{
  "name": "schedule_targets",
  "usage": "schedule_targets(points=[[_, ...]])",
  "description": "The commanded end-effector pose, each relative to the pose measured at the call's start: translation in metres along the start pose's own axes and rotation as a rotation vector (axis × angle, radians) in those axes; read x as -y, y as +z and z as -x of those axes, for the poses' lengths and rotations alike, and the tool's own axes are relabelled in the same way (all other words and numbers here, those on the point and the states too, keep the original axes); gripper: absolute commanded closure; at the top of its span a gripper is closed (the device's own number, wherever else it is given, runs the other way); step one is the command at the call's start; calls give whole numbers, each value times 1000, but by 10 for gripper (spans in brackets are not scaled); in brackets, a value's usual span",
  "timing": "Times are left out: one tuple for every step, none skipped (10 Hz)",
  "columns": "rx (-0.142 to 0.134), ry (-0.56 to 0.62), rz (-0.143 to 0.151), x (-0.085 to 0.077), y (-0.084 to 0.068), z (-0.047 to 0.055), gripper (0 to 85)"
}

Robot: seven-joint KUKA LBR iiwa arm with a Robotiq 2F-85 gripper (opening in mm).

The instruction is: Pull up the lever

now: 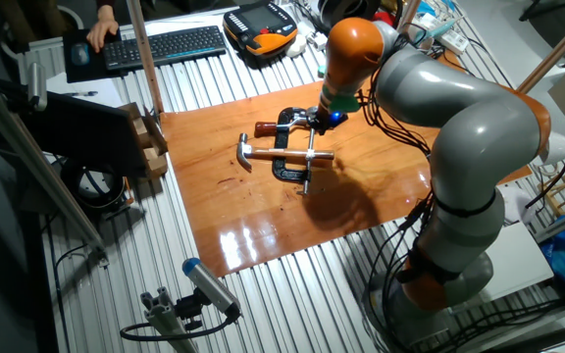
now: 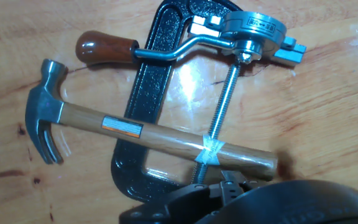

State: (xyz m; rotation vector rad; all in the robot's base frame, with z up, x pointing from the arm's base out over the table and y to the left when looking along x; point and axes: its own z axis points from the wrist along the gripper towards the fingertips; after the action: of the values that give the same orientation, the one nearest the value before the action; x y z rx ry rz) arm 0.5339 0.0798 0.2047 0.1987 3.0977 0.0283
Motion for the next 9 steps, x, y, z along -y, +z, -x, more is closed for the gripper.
schedule_targets(points=[[-1,0,-5,-1,-2,0,850],[-4,-1,-5,0,-2,0,850],[-2,-4,-10,0,-2,1,850],[1,-6,-16,0,-2,1,850],[3,-11,-19,0,-2,1,850],[10,-22,-30,0,-2,1,850],[12,-44,-27,0,-2,1,850],[11,-76,-30,0,-2,1,850],[-5,-108,-28,0,-2,1,850]])
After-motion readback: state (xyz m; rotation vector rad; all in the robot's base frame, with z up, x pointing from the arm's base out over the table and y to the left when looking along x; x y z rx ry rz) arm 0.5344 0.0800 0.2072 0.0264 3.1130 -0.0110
